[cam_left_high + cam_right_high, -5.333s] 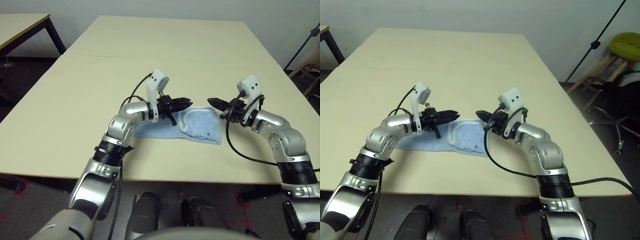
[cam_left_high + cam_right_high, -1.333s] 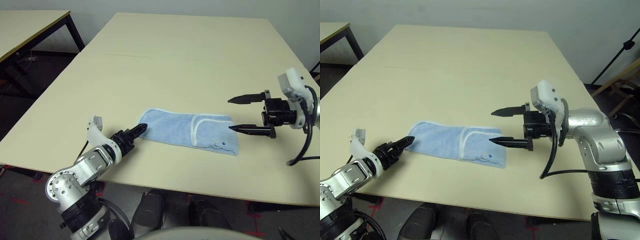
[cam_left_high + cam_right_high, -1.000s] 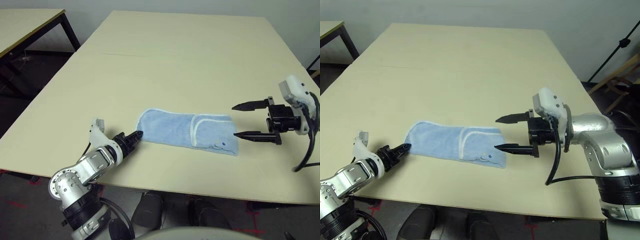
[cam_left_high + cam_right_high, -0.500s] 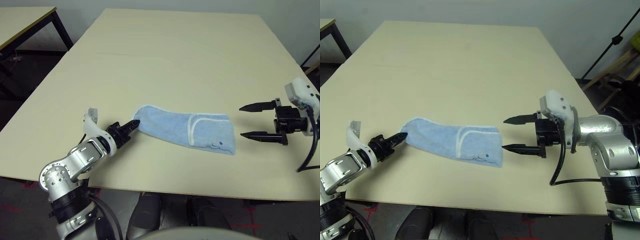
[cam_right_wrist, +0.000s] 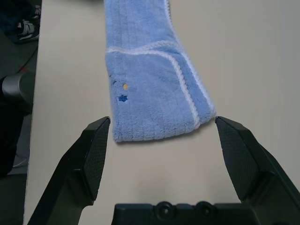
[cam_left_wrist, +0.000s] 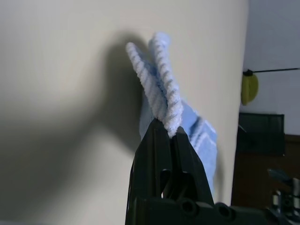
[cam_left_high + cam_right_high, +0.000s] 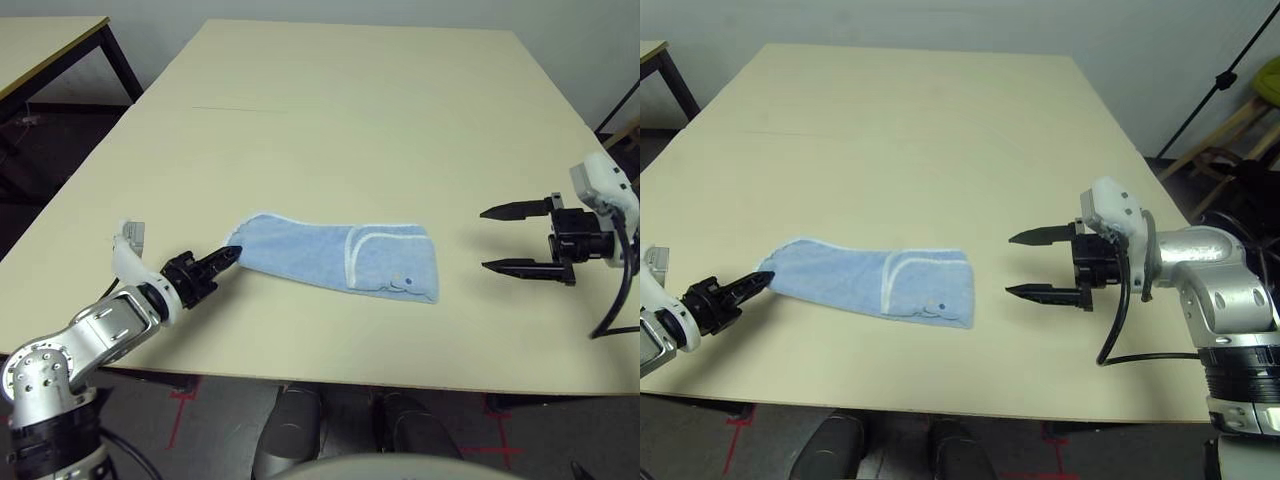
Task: Fold the towel and set it aside.
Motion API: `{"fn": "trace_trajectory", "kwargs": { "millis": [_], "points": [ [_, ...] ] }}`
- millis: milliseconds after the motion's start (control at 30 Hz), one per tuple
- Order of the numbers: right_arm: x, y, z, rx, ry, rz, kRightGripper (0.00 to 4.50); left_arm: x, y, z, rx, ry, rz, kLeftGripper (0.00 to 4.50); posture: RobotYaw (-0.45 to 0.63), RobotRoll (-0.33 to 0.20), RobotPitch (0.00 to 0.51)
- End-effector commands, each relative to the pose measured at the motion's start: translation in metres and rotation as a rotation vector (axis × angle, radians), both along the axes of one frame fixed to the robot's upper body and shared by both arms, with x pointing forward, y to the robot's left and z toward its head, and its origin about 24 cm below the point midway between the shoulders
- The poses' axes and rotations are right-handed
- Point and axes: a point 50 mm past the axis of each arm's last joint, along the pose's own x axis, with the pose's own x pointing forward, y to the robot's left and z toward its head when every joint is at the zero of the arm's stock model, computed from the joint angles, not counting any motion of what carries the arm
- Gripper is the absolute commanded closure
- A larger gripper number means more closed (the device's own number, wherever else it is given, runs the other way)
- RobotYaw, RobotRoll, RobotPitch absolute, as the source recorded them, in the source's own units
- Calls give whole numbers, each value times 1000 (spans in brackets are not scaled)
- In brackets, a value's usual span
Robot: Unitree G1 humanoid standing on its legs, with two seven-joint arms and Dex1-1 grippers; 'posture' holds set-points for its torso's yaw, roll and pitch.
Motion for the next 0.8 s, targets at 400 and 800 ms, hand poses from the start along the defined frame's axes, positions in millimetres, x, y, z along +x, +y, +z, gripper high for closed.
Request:
{"fn": "trace_trajectory", "kwargs": {
  "millis": [400, 800],
  "points": [
    [-8, -6, 0, -24, 25, -23, 0, 55, -119, 36, -27, -139, -601, 4485, 135, 0, 121],
    [-16, -11, 1, -29, 27, -66, 0, 52, -168, 9, 36, -83, -887, 4485, 114, 0, 126]
  ]
}}
